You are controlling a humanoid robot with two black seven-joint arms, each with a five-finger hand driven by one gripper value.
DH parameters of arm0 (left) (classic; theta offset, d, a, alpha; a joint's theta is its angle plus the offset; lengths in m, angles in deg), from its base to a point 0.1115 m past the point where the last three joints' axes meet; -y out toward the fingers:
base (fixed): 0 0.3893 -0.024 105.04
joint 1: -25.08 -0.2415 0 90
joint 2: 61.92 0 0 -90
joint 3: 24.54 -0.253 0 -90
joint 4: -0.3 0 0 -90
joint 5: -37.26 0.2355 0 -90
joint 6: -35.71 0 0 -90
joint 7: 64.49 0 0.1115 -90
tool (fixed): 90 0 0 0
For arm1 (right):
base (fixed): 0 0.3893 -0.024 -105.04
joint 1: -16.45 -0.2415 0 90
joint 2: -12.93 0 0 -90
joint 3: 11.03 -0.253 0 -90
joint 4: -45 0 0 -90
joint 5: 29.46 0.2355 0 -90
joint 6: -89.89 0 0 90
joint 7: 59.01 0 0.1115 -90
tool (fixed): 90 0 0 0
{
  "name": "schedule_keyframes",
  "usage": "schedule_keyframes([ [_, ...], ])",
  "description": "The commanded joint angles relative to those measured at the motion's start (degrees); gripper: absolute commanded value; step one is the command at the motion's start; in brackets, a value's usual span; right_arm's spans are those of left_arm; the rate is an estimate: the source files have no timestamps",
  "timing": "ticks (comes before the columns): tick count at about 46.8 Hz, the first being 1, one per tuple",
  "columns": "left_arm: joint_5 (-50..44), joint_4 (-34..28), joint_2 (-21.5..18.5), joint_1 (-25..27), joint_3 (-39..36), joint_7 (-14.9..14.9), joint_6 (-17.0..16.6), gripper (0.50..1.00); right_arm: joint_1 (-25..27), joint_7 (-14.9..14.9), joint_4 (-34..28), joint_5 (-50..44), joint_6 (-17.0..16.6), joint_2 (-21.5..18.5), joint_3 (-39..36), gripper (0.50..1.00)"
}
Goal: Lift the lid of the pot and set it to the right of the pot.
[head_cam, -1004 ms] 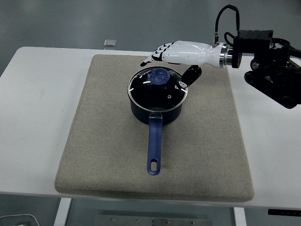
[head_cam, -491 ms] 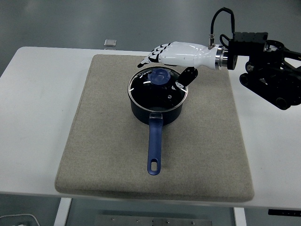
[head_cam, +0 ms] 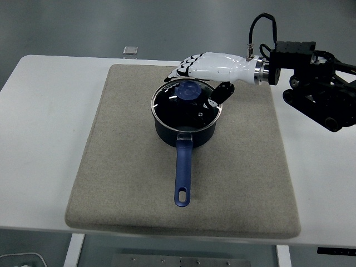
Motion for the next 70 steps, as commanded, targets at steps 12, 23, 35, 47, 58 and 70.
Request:
schedule_keyframes([
  [12, 0.0, 0.0, 0.0, 0.0, 0.0, 0.0, 0.0, 1.000, 0.2, 0.0, -0.7, -0.1, 0.3, -0.4, 0.0, 0.928],
  [23, 0.0, 0.0, 0.0, 0.0, 0.0, 0.0, 0.0, 1.000, 0.1, 0.0, -0.9, -0.1, 0.3, -0.4, 0.0, 0.926],
  [35, 0.0, 0.0, 0.0, 0.0, 0.0, 0.0, 0.0, 1.000, 0.1, 0.0, -1.0, -0.1, 0.3, -0.4, 0.1, 0.917],
  [47, 0.0, 0.0, 0.0, 0.0, 0.0, 0.0, 0.0, 1.000, 0.2, 0.0, -1.0, 0.0, 0.2, -0.4, 1.1, 0.913],
  [58, 0.0, 0.0, 0.0, 0.0, 0.0, -0.1, 0.0, 1.000, 0.3, 0.0, -1.1, 0.1, 0.2, -0.4, 1.2, 0.913],
  [70, 0.0, 0.0, 0.0, 0.0, 0.0, 0.0, 0.0, 1.000, 0.5, 0.0, -1.5, 0.4, -0.1, -0.4, 1.2, 0.930],
])
